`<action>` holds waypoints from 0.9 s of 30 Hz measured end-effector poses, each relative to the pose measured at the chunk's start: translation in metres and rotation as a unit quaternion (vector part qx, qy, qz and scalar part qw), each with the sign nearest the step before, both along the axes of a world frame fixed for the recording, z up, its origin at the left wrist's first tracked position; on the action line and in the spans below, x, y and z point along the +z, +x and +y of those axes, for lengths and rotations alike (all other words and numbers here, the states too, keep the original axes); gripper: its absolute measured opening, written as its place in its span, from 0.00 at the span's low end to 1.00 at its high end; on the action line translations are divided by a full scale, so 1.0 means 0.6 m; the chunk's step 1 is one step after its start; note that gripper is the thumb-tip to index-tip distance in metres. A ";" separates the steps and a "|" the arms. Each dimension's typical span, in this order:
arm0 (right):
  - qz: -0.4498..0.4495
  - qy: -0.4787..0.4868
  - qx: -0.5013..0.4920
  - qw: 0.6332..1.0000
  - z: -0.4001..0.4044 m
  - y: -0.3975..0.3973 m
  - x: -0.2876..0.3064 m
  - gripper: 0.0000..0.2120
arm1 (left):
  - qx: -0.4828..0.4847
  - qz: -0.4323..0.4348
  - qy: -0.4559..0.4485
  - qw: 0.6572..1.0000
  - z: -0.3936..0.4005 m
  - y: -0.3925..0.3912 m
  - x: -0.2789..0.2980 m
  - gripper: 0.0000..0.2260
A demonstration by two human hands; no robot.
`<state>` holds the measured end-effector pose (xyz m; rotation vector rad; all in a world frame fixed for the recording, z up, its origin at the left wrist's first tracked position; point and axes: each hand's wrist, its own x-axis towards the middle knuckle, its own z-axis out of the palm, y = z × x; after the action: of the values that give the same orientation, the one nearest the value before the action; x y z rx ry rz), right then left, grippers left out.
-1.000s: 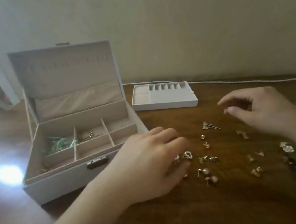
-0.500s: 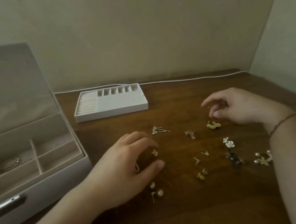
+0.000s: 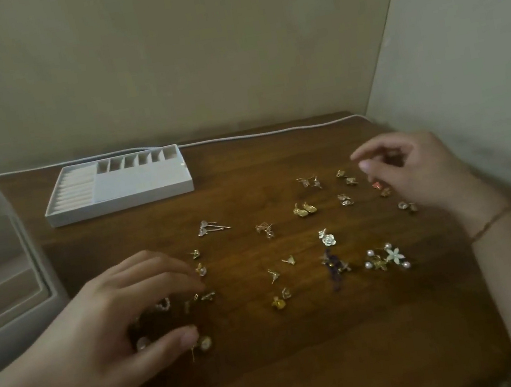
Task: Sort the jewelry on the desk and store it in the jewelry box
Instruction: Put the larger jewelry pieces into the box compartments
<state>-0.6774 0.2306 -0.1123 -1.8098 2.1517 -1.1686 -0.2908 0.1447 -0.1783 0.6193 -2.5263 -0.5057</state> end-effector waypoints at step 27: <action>-0.010 0.328 0.228 0.917 0.050 -0.013 -0.029 0.12 | 0.004 0.019 -0.017 1.000 -0.005 -0.010 0.009 0.21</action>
<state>-0.6849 0.2606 -0.1299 -1.7886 1.6631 -0.2994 -0.2968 0.1420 -0.1729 0.6006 -2.4912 -0.4660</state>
